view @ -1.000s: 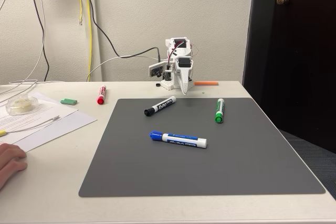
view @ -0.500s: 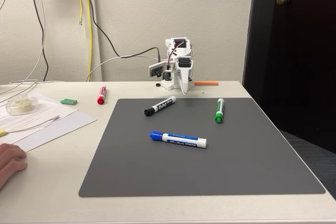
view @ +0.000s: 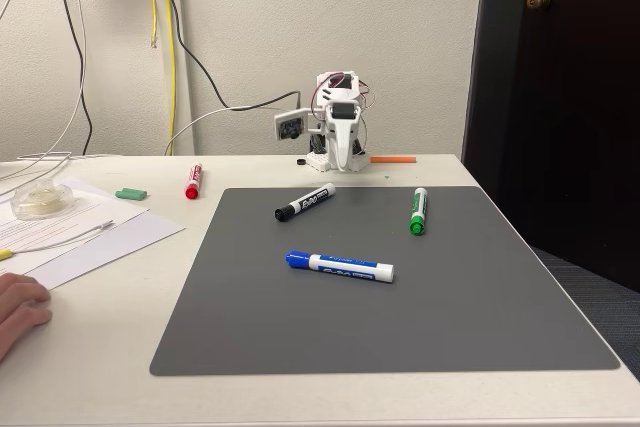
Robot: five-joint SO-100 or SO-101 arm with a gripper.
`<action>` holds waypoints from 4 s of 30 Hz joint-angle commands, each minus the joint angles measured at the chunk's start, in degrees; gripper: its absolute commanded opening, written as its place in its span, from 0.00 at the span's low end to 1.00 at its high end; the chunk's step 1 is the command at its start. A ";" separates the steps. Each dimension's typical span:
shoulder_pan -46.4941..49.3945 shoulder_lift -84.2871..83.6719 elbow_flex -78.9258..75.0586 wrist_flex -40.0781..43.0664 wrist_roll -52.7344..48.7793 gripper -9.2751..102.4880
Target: Pick up the red marker.
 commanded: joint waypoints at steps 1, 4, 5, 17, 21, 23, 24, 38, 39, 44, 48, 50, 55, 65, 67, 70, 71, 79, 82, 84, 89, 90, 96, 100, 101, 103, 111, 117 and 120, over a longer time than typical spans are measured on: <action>1.58 -0.18 -3.52 -3.69 -3.08 0.08; 3.25 -9.14 -8.79 -8.61 -8.53 0.08; 4.13 -15.03 -13.18 -9.23 -10.63 0.08; 13.10 -48.25 -62.40 3.69 -44.82 0.09; 17.93 -56.78 -71.19 5.19 -55.90 0.09; 19.78 -58.45 -71.19 2.81 -60.38 0.09; 20.57 -59.24 -71.19 1.58 -62.75 0.08; 33.75 -76.03 -89.47 13.45 -93.52 0.08; 34.54 -78.13 -92.20 15.56 -94.83 0.08; 37.88 -86.84 -102.83 23.73 -102.74 0.08; 39.81 -94.22 -110.48 28.13 -108.19 0.09; 40.69 -97.56 -113.82 29.44 -111.01 0.09; 43.24 -105.64 -124.45 35.86 -116.89 0.09; 51.24 -112.06 -131.04 37.09 -117.86 0.11; 53.44 -116.37 -138.52 42.71 -118.56 0.11; 56.25 -123.75 -150.64 51.94 -122.96 0.12; 57.13 -125.68 -153.54 54.14 -124.63 0.13; 62.14 -130.52 -155.48 62.84 -134.56 0.18; 63.46 -131.75 -155.48 66.27 -138.43 0.19; 64.16 -132.28 -155.48 68.29 -141.24 0.19; 65.57 -131.13 -149.85 68.47 -147.13 0.21; 65.83 -130.69 -148.54 68.47 -148.71 0.21; 66.09 -128.58 -143.44 68.47 -152.75 0.20; 65.48 -126.30 -138.08 68.47 -155.39 0.20; 65.39 -125.68 -136.67 68.47 -156.09 0.20; 64.95 -124.72 -134.21 68.47 -157.06 0.20; 63.90 -124.89 -131.13 67.76 -159.70 0.33; 64.16 -126.39 -130.69 60.82 -160.05 0.41; 64.25 -128.32 -130.69 57.39 -160.22 0.43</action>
